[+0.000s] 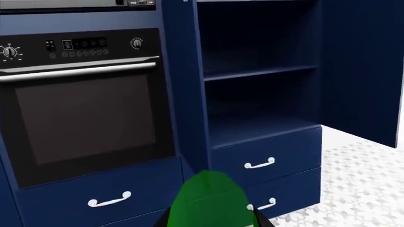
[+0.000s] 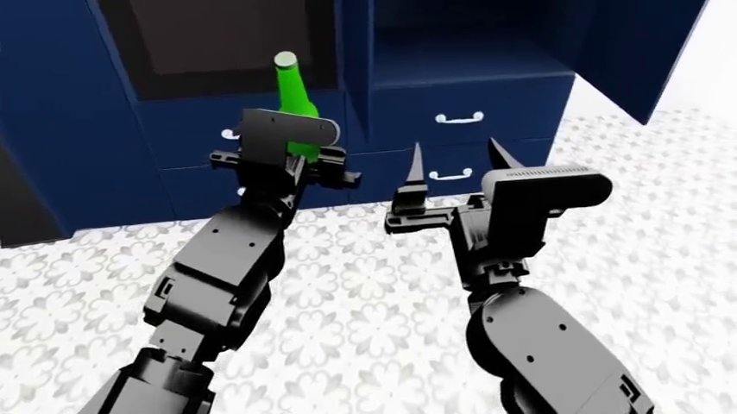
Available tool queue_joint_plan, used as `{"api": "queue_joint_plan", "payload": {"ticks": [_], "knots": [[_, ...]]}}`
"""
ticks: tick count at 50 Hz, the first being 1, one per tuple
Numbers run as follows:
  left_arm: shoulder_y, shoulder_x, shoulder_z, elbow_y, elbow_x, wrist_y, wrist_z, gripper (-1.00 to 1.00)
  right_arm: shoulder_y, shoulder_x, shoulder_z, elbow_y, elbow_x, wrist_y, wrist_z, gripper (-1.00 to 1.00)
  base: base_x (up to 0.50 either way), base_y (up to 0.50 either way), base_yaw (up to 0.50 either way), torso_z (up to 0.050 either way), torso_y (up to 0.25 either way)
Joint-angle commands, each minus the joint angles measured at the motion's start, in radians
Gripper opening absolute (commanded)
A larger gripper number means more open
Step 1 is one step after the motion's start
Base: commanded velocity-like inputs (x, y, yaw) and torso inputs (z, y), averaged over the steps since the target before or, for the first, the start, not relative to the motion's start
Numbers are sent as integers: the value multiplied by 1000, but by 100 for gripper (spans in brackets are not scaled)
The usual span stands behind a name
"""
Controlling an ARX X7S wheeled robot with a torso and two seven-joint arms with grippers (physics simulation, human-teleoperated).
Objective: Pick the beer from the counter and place it in the cabinet.
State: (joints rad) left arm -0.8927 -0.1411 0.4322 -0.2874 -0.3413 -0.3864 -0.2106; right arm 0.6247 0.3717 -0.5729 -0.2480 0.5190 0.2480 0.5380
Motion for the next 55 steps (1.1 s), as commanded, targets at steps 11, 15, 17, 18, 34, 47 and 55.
{"api": "queue_joint_plan", "payload": {"ticks": [11, 15, 17, 18, 34, 47, 55], "knots": [[11, -5, 36, 28, -3, -2, -14, -100, -3, -1, 29, 28, 39, -22, -15, 100, 476, -146, 0, 0, 2], [17, -6, 48, 47, -2, -11, -18, -100, -5, -2, 37, 31, 55, -19, -13, 100, 390, -307, 0, 0, 0], [24, -6, 59, 66, 0, -18, -20, -100, -5, -2, 40, 33, 61, -17, -12, 100, 322, -378, 0, 0, 0], [28, -6, 64, 77, 1, -22, -22, -100, -5, -2, 42, 34, 63, -16, -11, 100, 205, -453, 0, 0, 0], [63, -16, 135, 258, 5, -121, -57, -100, -6, 19, 41, -16, 68, 21, 21, 100, 121, -482, 0, 0, 1], [42, -12, 152, 239, 11, -123, -60, -100, -11, 25, 43, -6, 77, 1, -3, 100, 311, -380, 0, 0, 0], [40, -14, 153, 235, 3, -115, -54, -100, -10, 20, 47, 14, 78, -8, -5, 100, 391, -307, 0, 0, 1]]}}
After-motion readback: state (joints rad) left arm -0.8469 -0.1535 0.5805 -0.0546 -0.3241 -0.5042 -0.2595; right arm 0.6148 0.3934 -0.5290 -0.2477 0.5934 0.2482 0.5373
